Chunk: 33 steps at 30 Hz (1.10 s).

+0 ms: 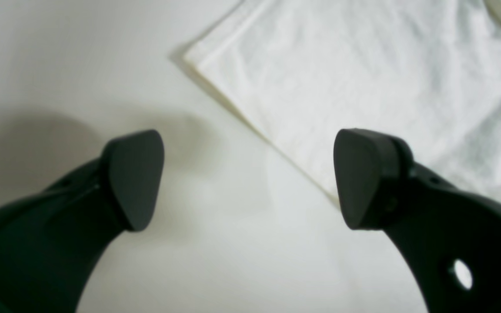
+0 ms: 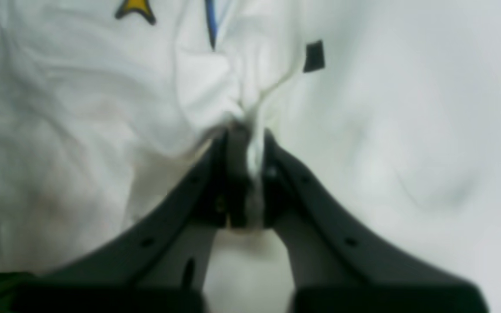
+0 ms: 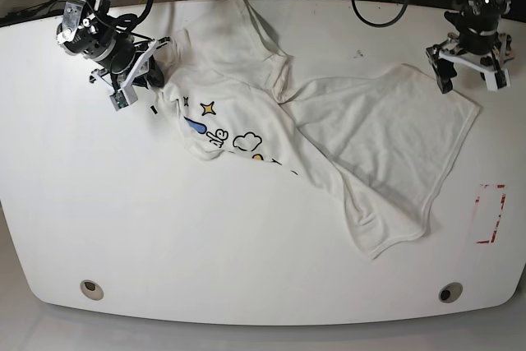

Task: Fold the T-shirt properly
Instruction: 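Pull the hem with the left gripper away from the right gripper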

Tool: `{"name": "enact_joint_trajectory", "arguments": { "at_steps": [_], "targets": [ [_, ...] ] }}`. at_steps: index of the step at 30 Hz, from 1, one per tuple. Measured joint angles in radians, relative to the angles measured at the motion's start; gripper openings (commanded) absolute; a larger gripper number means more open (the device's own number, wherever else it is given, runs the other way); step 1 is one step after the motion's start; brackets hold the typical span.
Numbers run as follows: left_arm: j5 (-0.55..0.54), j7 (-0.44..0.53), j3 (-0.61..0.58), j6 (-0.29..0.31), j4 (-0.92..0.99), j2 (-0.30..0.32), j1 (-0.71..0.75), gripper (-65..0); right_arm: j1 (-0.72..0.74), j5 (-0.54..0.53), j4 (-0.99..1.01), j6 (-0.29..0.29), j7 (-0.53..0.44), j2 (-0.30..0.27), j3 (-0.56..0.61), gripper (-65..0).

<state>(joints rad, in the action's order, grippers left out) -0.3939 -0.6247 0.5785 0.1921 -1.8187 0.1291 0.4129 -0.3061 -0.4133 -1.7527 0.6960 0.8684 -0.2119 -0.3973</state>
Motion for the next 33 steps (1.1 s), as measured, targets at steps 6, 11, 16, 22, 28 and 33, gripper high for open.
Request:
{"name": "enact_joint_trajectory", "arguments": {
  "at_steps": [6,11,16,22,28,33],
  "targets": [
    [0.015,-0.012,0.052,0.021,0.163,0.06,-0.159,-7.6,0.003,-0.002,0.0,0.001,0.0,0.0,0.0,-65.0],
    [0.011,-0.027,0.029,0.048,0.289,0.087,-0.226,-7.6,0.002,-0.002,0.0,0.0,0.0,-0.002,-0.001,-65.0],
    [0.009,-0.014,0.012,0.048,0.375,0.105,-0.249,-7.6,-0.001,-0.006,-0.001,0.0,-0.001,-0.001,-0.003,-65.0],
    [0.013,0.02,-0.014,0.088,0.444,0.116,-0.278,-7.8,-0.004,-0.003,-0.001,0.0,0.0,-0.001,-0.005,-65.0],
    [0.003,0.055,-0.072,0.124,0.475,0.113,-0.296,-7.8,-0.006,-0.006,-0.001,0.0,0.0,-0.002,-0.005,-65.0],
    [0.001,0.058,-0.109,0.124,0.527,0.121,-0.349,-20.1,-0.006,-0.006,-0.001,0.0,-0.001,0.0,-0.007,-65.0]
  ]
}}
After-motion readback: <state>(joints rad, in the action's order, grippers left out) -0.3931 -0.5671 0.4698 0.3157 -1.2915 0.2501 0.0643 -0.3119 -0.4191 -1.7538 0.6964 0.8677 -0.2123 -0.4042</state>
